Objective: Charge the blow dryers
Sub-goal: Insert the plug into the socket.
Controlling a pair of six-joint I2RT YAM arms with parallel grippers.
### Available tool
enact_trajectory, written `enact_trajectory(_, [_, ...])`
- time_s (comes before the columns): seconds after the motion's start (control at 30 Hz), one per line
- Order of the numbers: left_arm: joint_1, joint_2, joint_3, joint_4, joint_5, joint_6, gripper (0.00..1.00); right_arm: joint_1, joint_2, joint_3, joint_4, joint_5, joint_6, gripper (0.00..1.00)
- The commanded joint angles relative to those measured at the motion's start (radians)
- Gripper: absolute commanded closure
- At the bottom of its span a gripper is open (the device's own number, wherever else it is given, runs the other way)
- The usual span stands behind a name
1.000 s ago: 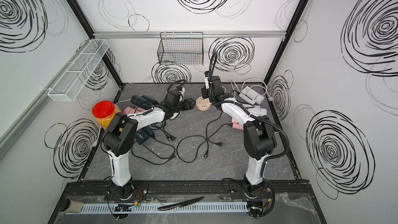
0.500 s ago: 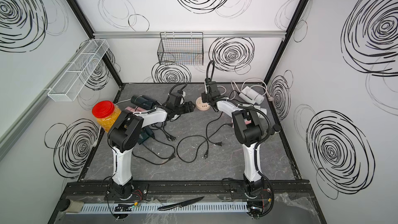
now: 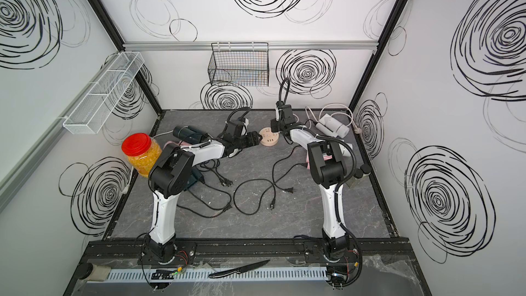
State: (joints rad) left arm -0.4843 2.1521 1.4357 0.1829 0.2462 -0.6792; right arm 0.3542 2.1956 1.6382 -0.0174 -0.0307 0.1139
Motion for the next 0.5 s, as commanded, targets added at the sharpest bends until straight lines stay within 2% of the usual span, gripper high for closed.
enact_trajectory(0.0, [-0.004, 0.030, 0.030, 0.026, 0.015, -0.024, 0.31, 0.000, 0.012, 0.019, -0.029, -0.031, 0.010, 0.89])
enact_trajectory(0.47, [-0.004, 0.060, 0.069, 0.015, 0.016, -0.031, 0.32, -0.002, 0.021, -0.020, -0.018, -0.047, 0.031, 0.89])
